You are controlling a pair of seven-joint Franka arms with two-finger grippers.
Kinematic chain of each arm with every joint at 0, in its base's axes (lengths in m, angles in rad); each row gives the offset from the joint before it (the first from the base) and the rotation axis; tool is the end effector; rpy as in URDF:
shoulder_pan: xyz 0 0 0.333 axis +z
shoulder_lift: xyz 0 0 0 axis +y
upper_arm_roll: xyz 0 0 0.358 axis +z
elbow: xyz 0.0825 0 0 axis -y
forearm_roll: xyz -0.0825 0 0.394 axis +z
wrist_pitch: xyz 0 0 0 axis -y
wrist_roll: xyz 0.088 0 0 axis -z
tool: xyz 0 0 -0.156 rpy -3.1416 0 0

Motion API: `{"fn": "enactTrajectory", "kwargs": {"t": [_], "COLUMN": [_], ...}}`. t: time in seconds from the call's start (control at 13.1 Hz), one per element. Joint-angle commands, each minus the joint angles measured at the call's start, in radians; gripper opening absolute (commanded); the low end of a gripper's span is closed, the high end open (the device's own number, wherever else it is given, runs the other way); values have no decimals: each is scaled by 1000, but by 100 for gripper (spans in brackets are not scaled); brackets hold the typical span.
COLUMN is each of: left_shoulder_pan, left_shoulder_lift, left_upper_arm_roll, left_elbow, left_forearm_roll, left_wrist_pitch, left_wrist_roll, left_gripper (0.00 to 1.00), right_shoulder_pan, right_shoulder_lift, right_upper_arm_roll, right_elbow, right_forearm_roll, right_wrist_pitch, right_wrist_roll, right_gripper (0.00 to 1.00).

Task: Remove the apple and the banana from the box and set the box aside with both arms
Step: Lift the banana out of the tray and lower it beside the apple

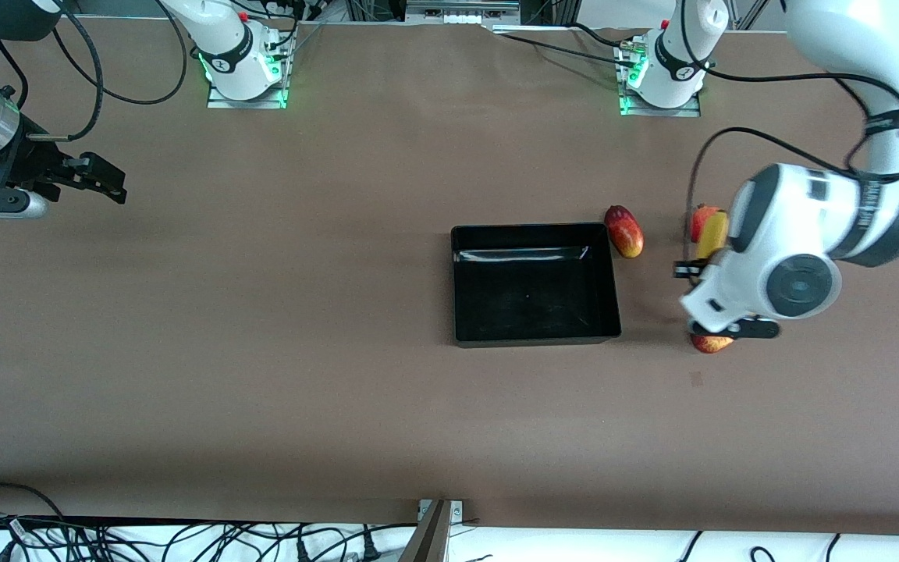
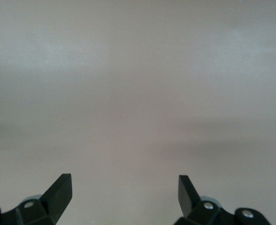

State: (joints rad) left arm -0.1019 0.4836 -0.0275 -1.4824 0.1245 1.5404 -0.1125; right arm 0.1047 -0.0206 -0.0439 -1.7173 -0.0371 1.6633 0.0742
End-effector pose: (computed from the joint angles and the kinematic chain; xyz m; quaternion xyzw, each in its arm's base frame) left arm 0.6484 -0.0621 0.3586 -0.9758 0.0193 0.2026 0.0796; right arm 0.5584 0.0283 0.5662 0.9997 -0.0047 -0.0155 0.0191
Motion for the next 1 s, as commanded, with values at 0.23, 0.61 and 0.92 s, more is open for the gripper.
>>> {"fn": "enactTrajectory", "kwargs": {"t": [0.23, 0.61, 0.92], "left_shoulder_pan": [82, 200, 189], "left_shoulder_lift": [27, 104, 122], "left_upper_arm_roll": [165, 172, 169], "left_elbow": [-39, -200, -328], "left_forearm_roll": [-25, -48, -107], "left_wrist_pitch": [254, 655, 885], "left_wrist_roll": [350, 473, 442], "left_gripper": [0, 0, 0], "right_shoulder_pan": [-5, -2, 10], "right_shoulder_lift": [2, 2, 5], "right_upper_arm_roll": [4, 6, 15], "right_elbow": [13, 16, 39], "right_forearm_roll": [-4, -4, 32], "right_wrist_pitch": [-16, -7, 4], "right_wrist_roll": [-7, -8, 4], "right_gripper": [100, 100, 100]}}
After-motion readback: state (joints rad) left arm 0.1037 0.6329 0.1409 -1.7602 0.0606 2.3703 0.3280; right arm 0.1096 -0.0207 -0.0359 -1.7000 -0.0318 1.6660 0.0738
